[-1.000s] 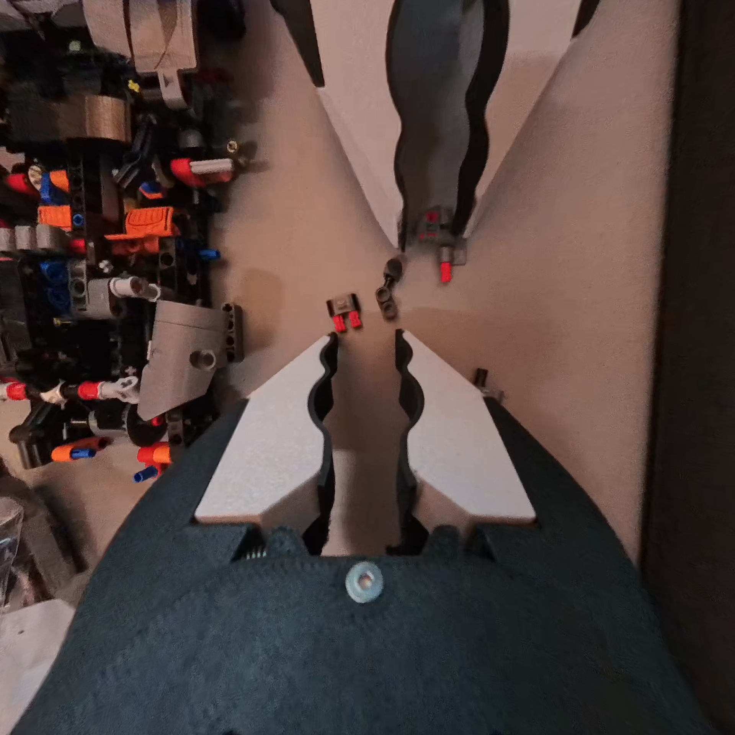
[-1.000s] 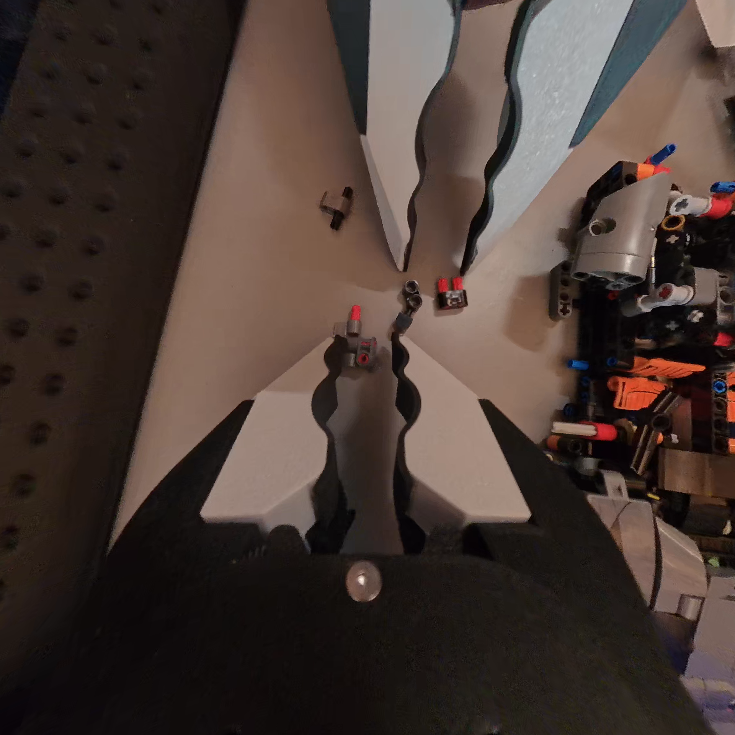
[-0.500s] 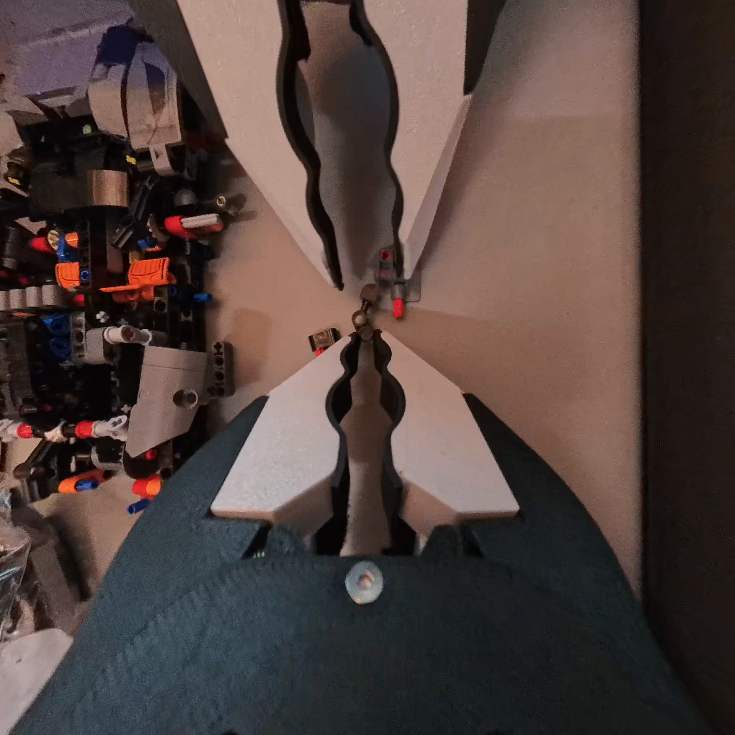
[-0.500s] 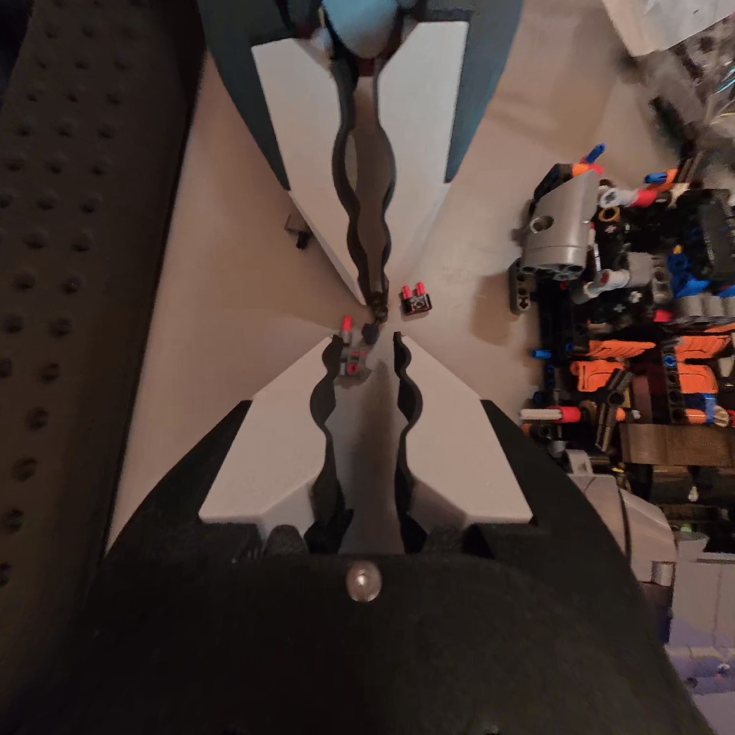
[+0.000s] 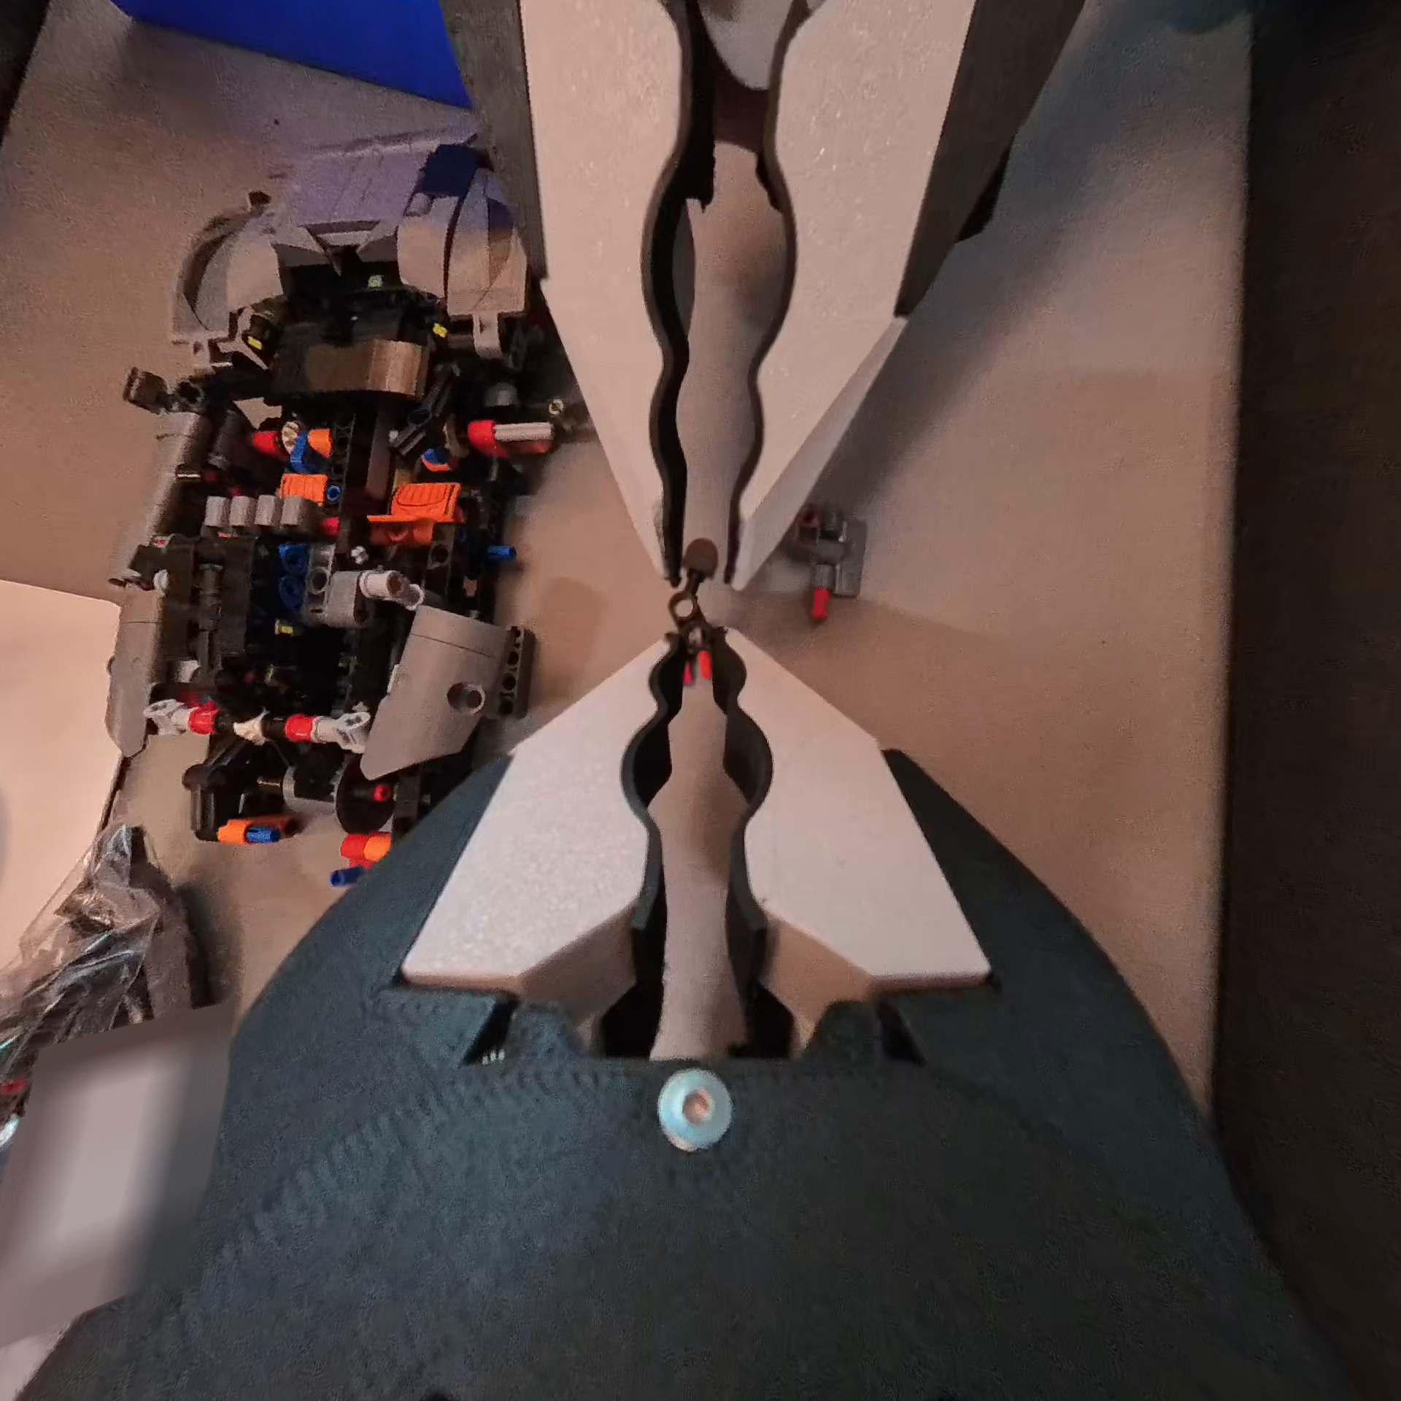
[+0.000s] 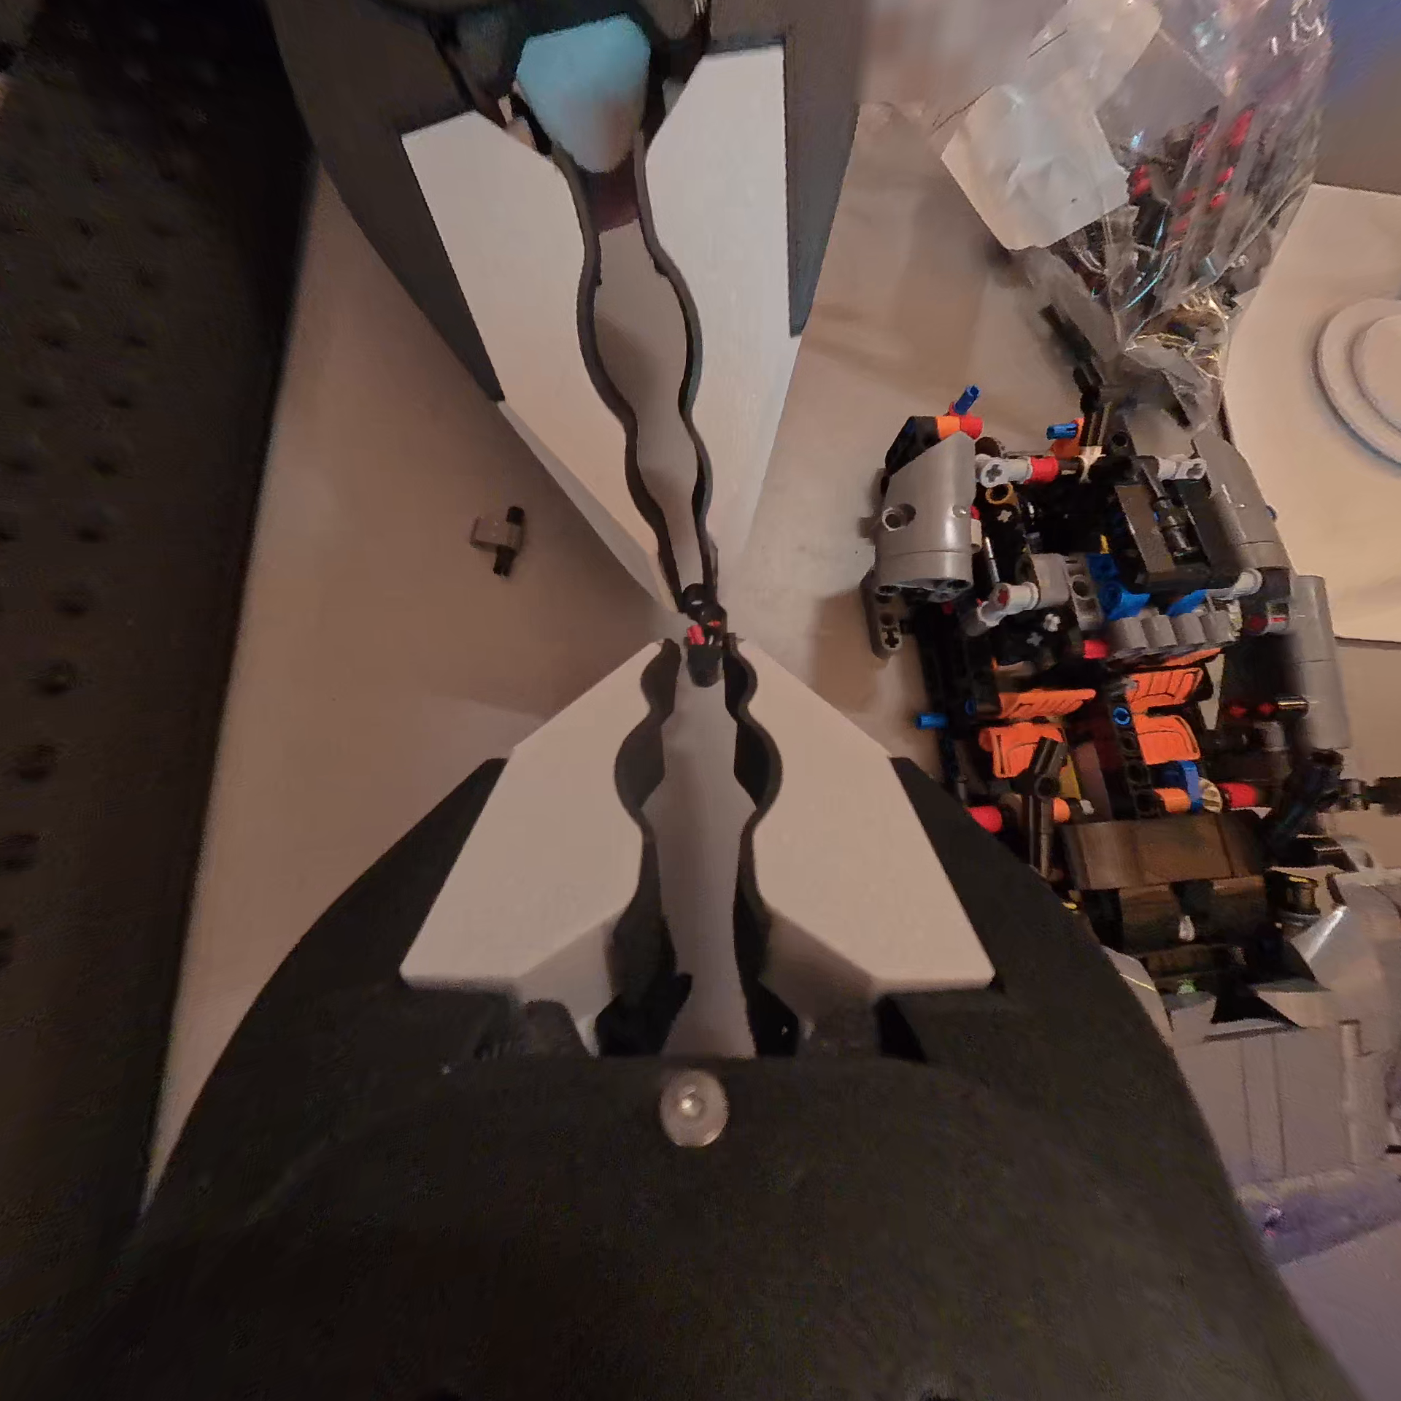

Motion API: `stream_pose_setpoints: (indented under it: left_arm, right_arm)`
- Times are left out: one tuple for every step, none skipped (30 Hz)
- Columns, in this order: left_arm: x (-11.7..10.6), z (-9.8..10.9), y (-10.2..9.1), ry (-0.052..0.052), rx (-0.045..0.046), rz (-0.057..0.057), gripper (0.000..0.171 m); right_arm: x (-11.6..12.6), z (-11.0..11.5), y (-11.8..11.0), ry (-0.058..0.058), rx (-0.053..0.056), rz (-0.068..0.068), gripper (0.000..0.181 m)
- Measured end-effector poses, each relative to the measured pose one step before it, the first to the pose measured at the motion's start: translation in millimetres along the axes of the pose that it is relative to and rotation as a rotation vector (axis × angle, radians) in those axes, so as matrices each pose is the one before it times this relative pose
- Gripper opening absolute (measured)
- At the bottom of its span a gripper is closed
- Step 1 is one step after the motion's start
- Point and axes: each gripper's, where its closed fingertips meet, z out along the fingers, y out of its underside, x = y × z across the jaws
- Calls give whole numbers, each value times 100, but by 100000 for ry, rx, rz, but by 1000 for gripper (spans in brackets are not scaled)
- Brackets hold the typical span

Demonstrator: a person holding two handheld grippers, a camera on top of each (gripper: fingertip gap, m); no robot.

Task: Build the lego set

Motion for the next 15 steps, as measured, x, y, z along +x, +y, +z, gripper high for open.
stream_pose_setpoints:
  left_arm:
    - [-105, -98, -189, -1304, 949, 914, 4]
    - [95, -15, -23, 486, -299, 160, 4]
    - [52, 2, -22, 240, 18, -109, 4]
    - [-103, -49, -81, -860, 879, 26, 4]
    - [-10, -31, -70, -13, 1014, -149, 4]
    - [13, -54, -151, 91, 1494, -391, 4]
    - [-26, -66, -116, -320, 955, -92, 5]
    - [40, -16, -69, 315, 395, 68, 10]
    - [39, 2, -114, 288, 575, -742, 14]
    - [40, -5, -207, -79, 1372, 24, 9]
    - [-137, 22, 61, -1378, -410, 727, 8]
    - [54, 33, 99, -369, -725, 1399, 8]
    - [67, -22, -3, -336, -112, 469, 8]
    - [-76, -110, -84, -676, 681, -180, 8]
    - [-173, -202, -126, -372, 1125, -748, 7]
  right_arm:
    - [138, 110, 203, 1158, -1421, -260, 7]
    - [-14, 99, 168, -182, -1393, 466, 6]
    - [29, 39, 51, 155, -401, 249, 6]
    - [69, -59, -54, 484, 538, -123, 6]
    - [25, -130, -89, 188, 447, 98, 6]
    - [34, -134, -94, 367, 166, 211, 6]
    - [34, -88, -192, 652, 707, -351, 6]
    - [-115, -86, -330, 167, 1468, -1017, 6]
    - [-208, -36, -360, -512, 1286, -725, 6]
    - [-68, 34, -140, 116, -34, -281, 6]
    - [-26, 59, 39, 303, -747, -517, 6]
    - [-102, 28, 40, -289, -383, -422, 6]
    - [-45, -56, -42, -145, 260, 38, 6]
    - [37, -119, -165, 260, 917, 200, 6]
    - [28, -165, -254, 217, 1313, 119, 6]
